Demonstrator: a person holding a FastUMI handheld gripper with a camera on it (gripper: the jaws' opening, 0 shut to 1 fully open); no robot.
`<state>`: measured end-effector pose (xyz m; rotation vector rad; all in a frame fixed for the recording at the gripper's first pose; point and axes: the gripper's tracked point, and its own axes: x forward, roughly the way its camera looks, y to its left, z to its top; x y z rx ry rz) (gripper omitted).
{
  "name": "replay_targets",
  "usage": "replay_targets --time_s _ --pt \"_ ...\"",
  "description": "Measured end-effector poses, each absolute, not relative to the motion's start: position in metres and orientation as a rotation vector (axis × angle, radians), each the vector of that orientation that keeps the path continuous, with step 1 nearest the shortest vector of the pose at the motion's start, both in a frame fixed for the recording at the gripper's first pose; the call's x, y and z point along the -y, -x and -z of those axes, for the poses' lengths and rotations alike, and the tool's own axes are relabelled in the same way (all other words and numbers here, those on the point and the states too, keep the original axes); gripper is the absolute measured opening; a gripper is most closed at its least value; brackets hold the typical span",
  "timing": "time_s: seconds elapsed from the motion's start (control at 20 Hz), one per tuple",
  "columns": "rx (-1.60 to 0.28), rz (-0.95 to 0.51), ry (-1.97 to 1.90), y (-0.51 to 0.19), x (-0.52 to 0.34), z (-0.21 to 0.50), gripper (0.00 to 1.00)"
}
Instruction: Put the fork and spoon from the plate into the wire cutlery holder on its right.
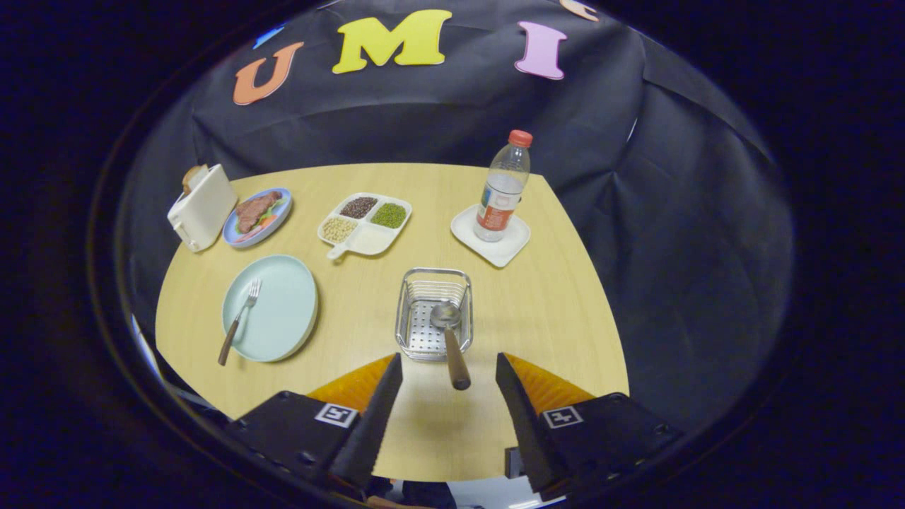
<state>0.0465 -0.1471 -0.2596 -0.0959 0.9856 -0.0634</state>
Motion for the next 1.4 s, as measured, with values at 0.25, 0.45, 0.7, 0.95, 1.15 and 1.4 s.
replay_targets --time_s 0.25,0.45,0.7,0.95,1.15,1.4 --pt "-0.929 0.094 0.102 -0.053 0.132 0.242 0.97" --pt "-0.912 0.084 0.086 -0.053 0.112 0.234 0.96" --pt "-0.910 0.078 0.085 -0.053 0.083 0.233 0.96" --pt "-0.899 0.040 0.130 -0.058 0.038 0.230 0.96" --pt "-0.908 0.005 0.147 -0.059 0.000 0.236 0.96" --pt "-0.942 -0.034 0.158 -0.052 -0.040 0.254 0.96"
